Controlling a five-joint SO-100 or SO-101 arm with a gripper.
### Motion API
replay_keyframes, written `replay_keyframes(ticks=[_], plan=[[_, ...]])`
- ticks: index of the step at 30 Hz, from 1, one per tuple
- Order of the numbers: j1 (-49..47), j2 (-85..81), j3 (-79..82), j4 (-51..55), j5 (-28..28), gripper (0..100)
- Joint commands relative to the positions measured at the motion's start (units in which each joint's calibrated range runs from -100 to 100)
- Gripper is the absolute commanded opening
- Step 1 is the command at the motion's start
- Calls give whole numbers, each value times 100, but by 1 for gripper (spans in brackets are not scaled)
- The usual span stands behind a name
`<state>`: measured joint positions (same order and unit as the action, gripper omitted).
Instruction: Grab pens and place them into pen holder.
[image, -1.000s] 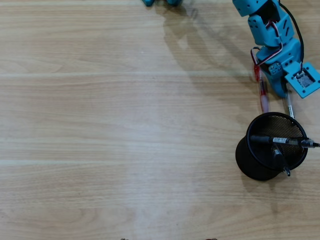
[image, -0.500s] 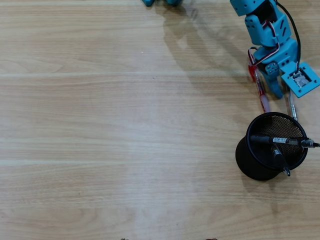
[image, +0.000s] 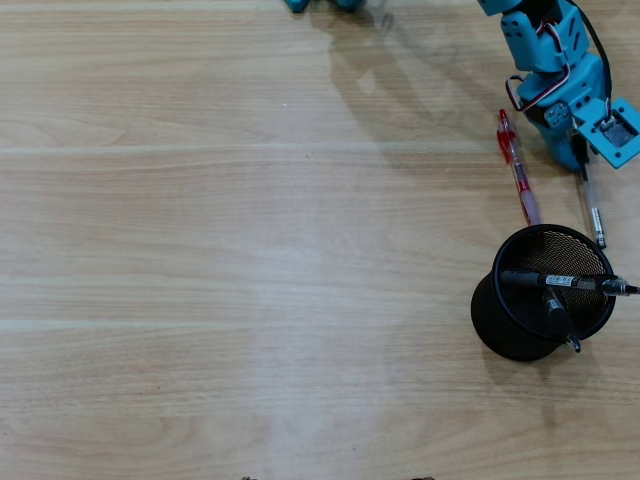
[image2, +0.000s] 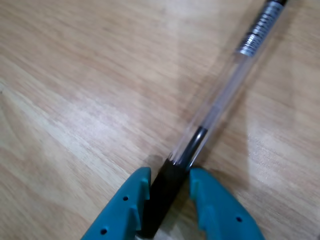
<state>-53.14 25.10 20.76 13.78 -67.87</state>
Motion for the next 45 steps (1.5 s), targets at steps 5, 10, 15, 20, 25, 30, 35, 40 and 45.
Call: replay_keyframes(ticks=[5, 10, 15, 20, 25, 30, 35, 40, 45], plan=[[-40, 69, 156, 27, 38, 2], [-24, -134, 65, 19, 111, 2], [258, -1132, -786, 10, 869, 2], [855, -1816, -2153, 1, 1606, 2], [1637, -1833, -2660, -944, 1564, 2], [2250, -1444, -2054, -2646, 697, 2], [2548, -1216, -1628, -3342, 467, 2], [2645, -1149, -1565, -3282, 462, 2], [2710, -794, -1682, -3342, 462, 2]])
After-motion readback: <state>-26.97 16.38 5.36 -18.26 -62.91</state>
